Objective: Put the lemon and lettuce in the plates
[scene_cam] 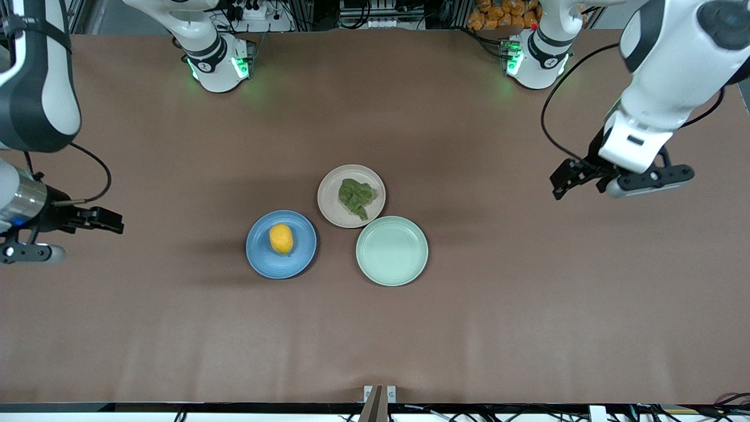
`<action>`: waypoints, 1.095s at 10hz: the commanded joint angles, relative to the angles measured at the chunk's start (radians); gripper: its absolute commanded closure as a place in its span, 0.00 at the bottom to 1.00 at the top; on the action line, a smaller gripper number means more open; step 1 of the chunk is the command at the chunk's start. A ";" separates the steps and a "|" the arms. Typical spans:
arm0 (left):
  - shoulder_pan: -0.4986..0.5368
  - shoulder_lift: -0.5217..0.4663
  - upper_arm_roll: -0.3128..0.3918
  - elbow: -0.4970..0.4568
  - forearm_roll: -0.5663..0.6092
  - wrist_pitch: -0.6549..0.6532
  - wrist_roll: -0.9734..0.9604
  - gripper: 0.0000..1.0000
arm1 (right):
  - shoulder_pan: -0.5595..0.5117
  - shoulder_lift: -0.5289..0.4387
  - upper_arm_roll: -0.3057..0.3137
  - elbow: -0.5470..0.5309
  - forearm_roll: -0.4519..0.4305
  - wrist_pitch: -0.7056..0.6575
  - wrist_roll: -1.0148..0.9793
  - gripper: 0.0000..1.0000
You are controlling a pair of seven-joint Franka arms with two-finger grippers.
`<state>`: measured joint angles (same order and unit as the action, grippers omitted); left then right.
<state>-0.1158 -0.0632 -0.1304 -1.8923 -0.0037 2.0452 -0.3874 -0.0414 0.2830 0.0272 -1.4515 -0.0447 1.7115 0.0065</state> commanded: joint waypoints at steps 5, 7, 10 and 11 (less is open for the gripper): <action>-0.002 0.189 0.012 0.392 -0.013 -0.356 0.172 0.00 | -0.026 -0.039 0.014 -0.020 -0.009 -0.044 -0.002 0.00; -0.004 0.184 0.011 0.392 0.016 -0.376 0.215 0.00 | -0.023 -0.041 0.016 -0.020 -0.009 -0.067 0.001 0.00; -0.008 0.175 0.005 0.397 0.056 -0.404 0.217 0.00 | -0.023 -0.070 0.016 -0.067 -0.011 -0.098 0.001 0.00; -0.008 0.175 0.005 0.397 0.054 -0.402 0.217 0.00 | -0.026 -0.093 0.014 -0.113 -0.012 -0.083 -0.005 0.00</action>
<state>-0.1200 0.1112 -0.1270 -1.5159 0.0267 1.6665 -0.1916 -0.0519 0.2530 0.0294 -1.4758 -0.0447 1.6116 0.0067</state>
